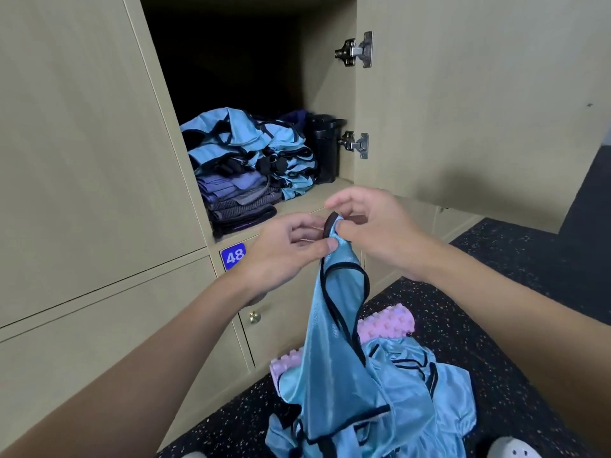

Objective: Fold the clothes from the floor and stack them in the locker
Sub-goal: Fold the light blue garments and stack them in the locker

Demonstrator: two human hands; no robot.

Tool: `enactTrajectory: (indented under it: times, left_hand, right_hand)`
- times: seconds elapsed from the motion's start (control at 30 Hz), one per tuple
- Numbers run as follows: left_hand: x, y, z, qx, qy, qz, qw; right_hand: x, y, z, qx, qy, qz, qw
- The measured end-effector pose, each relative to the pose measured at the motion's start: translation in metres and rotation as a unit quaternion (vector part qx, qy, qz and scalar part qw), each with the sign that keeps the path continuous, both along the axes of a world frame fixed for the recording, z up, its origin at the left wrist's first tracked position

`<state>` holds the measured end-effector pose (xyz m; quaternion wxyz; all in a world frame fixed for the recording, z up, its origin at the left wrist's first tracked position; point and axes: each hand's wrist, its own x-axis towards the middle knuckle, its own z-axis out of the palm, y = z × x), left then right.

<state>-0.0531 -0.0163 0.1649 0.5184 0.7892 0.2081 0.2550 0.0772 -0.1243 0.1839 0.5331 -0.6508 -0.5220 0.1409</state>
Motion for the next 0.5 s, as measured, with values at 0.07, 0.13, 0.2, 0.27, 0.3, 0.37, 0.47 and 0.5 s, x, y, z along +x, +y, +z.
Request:
enactTrajectory:
  times: [0.07,0.13,0.2,0.27,0.3,0.37,0.47,0.5]
  left_hand:
    - [0.004,0.003,0.002,0.013,-0.016,0.016,1.000]
    - [0.009,0.005,0.003,0.011,-0.023,0.028,0.999]
    - [0.015,0.008,0.004,0.014,-0.019,0.041,0.999]
    - [0.021,0.013,0.005,0.009,-0.036,0.071,0.997]
    - [0.024,0.015,0.006,0.000,-0.051,0.093,0.994]
    - [0.028,0.022,0.008,-0.029,-0.079,0.122,0.989]
    - [0.031,0.028,0.011,-0.050,-0.099,0.127,0.986]
    - [0.032,0.029,0.011,-0.053,-0.102,0.127,0.985]
  right_hand:
    - [0.007,0.001,-0.002,0.006,0.017,-0.001,1.000]
    - [0.014,0.003,-0.004,0.009,0.039,-0.004,0.999]
    - [0.019,0.006,-0.004,0.016,0.061,-0.012,0.998]
    - [0.023,0.010,-0.003,0.017,0.089,-0.010,0.996]
    - [0.025,0.011,-0.004,0.004,0.093,-0.003,0.996]
    - [0.027,0.016,-0.007,-0.049,0.058,0.010,0.997]
    - [0.027,0.026,-0.016,-0.078,-0.002,-0.028,0.997]
    - [0.029,0.030,-0.017,-0.057,-0.007,-0.049,0.997]
